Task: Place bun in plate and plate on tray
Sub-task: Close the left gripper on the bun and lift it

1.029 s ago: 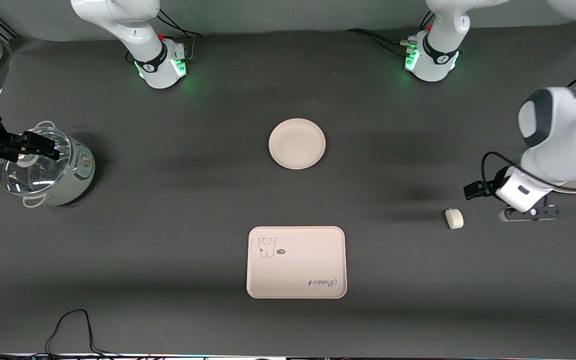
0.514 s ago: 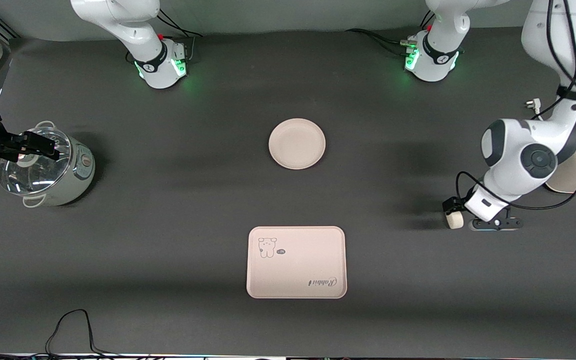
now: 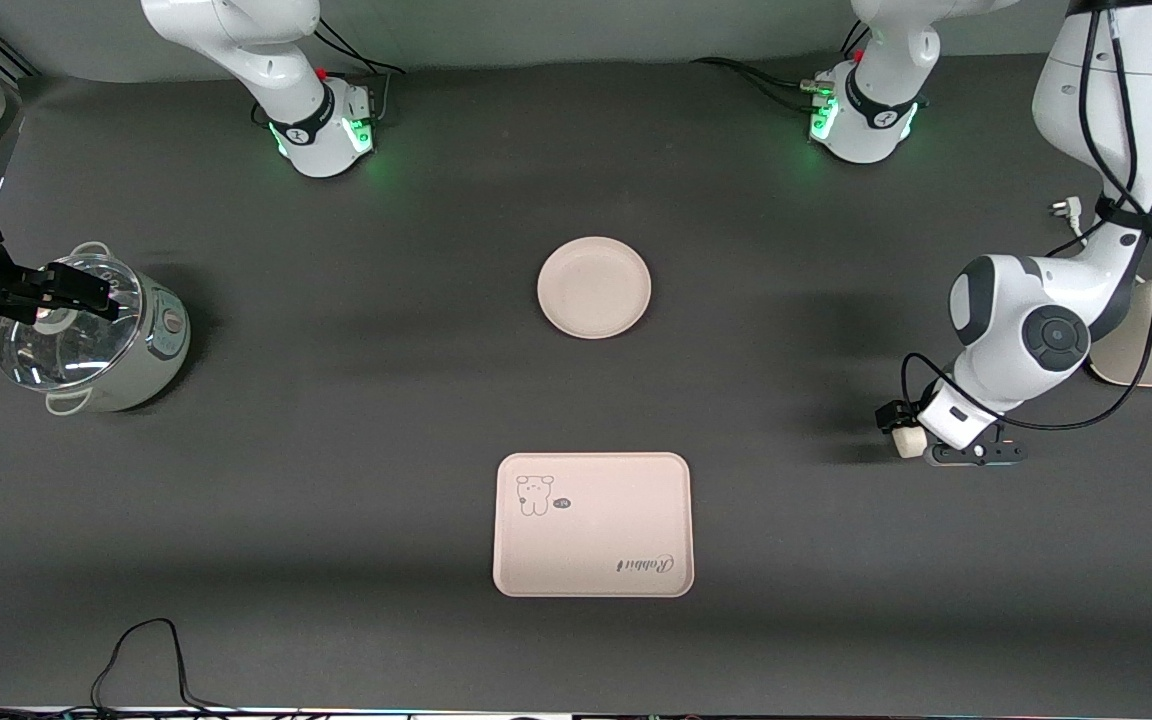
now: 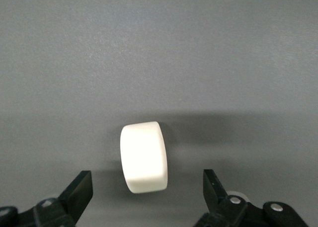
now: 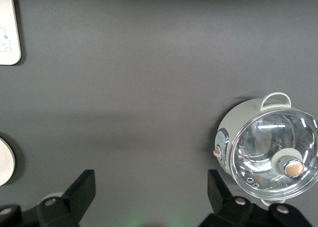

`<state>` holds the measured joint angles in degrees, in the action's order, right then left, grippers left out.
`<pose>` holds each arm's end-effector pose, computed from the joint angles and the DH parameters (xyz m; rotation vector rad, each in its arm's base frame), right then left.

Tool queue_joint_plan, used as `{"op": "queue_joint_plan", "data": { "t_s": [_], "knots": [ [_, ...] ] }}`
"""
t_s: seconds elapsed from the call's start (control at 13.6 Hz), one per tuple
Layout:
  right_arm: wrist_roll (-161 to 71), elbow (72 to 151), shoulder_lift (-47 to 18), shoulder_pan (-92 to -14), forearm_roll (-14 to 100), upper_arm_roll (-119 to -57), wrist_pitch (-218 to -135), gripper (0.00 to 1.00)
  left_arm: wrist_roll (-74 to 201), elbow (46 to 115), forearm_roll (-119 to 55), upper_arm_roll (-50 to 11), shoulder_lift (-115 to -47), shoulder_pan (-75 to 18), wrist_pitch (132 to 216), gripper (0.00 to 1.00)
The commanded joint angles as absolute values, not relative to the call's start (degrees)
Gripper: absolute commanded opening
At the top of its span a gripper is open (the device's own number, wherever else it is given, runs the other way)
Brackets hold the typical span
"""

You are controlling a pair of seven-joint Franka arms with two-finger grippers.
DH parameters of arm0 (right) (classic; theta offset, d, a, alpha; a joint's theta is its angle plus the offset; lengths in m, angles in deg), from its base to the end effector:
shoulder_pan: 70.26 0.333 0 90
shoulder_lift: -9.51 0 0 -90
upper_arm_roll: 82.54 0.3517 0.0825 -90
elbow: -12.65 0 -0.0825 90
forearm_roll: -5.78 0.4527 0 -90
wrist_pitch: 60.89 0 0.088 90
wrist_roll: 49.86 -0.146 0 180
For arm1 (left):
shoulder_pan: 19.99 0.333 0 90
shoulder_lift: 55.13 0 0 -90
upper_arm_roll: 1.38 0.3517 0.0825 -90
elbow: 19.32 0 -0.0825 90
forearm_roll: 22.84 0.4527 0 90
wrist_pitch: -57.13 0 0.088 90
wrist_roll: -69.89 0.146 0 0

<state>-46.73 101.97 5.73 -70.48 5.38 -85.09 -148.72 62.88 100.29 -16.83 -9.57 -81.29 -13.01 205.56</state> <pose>0.6355 -0.0310 0.5830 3.1331 0.0099 -0.1447 0.6473 -0.0159 0.1456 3.1311 0.0460 0.0825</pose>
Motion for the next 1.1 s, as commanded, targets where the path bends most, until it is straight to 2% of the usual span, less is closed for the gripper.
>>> {"op": "queue_joint_plan", "data": {
  "t_s": [0.0,0.22,0.59,0.73,1.03],
  "knots": [
    [-45.7,103.6,7.2,-69.6,4.7,-85.9,-149.7,1.0,61.3,100.6,-15.6,-8.6,-82.6,-13.6,208.0,0.98],
    [-45.7,103.6,7.2,-69.6,4.7,-85.9,-149.7,1.0,61.0,100.5,-15.6,-8.5,-82.7,-13.6,208.1,0.83],
    [-45.7,103.7,7.2,-69.6,4.7,-85.9,-149.7,1.0,60.1,100.3,-15.7,-8.6,-83.1,-13.7,208.2,0.4],
    [-45.7,103.7,7.2,-69.6,4.7,-85.9,-149.7,1.0,60.1,100.2,-15.6,-8.6,-82.7,-13.7,207.8,0.34],
    [-45.7,103.7,7.2,-69.6,4.7,-85.9,-149.7,1.0,60.2,99.8,-15.7,-8.9,-80.3,-13.7,204.8,0.31]
  ]
}}
